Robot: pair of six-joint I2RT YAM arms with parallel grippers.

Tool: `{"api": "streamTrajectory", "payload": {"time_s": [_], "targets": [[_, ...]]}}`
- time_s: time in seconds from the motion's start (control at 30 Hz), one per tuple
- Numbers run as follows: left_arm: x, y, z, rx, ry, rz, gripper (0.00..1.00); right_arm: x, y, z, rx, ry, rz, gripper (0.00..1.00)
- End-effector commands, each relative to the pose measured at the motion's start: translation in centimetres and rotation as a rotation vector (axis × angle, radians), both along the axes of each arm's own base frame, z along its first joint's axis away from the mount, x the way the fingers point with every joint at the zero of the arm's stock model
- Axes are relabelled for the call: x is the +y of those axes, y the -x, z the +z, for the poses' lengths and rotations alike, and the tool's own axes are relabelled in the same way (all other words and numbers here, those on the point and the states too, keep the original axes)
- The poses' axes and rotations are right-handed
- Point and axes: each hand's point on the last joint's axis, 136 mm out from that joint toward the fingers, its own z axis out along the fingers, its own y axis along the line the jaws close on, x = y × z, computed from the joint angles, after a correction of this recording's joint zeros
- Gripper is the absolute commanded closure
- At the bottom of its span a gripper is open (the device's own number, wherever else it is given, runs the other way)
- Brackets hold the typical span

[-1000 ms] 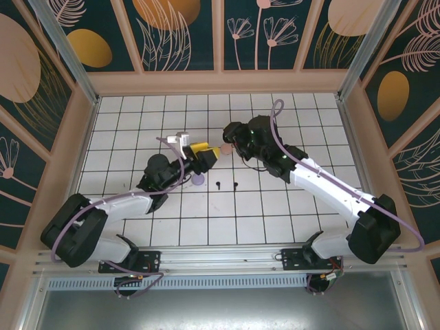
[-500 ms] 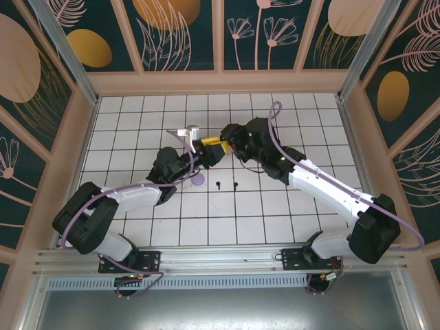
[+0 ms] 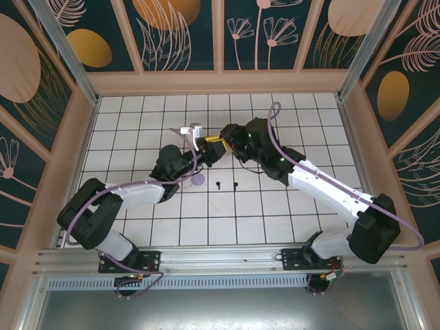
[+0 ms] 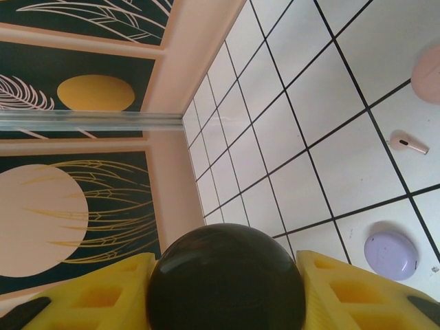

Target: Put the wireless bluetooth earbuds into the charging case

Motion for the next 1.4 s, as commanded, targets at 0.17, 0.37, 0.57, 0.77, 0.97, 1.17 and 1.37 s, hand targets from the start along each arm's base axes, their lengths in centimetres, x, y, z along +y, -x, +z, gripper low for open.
{"api": "streamTrajectory", "payload": {"time_s": [0.17,0.37,0.57,0.77,0.97,1.17,1.37], "targets": [[-0.2,-0.1,1.5,-0.054,0.033,-0.003,0.81,0.5,0.4,1.9,-0.040,-0.069,0.010,0.72],[-0.2,0.0,1.5,-0.054,0.036,-0.004,0.94,1.0,0.5,2.7,-0.055,-0.087,0.022,0.69],[0.1,0.2,1.4,-0.050,0.044,-0.003,1.00,-0.6,0.0,5.7,-0.140,-0.091,-0.035,0.25],[0.7,0.8,1.2,-0.054,0.019,0.009,1.00,-3.4,0.4,8.1,-0.243,-0.012,-0.060,0.20],[1.1,2.3,1.7,-0.093,-0.057,-0.046,1.00,-5.2,1.4,7.3,-0.394,0.185,0.072,0.21],[1.5,4.3,2.4,-0.125,-0.125,-0.162,1.00,-4.9,5.0,4.4,-0.590,0.308,0.339,0.21],[0.8,6.4,2.9,-0.137,-0.138,-0.311,1.00,-4.6,7.1,2.6,-0.710,0.365,0.470,0.22]]}}
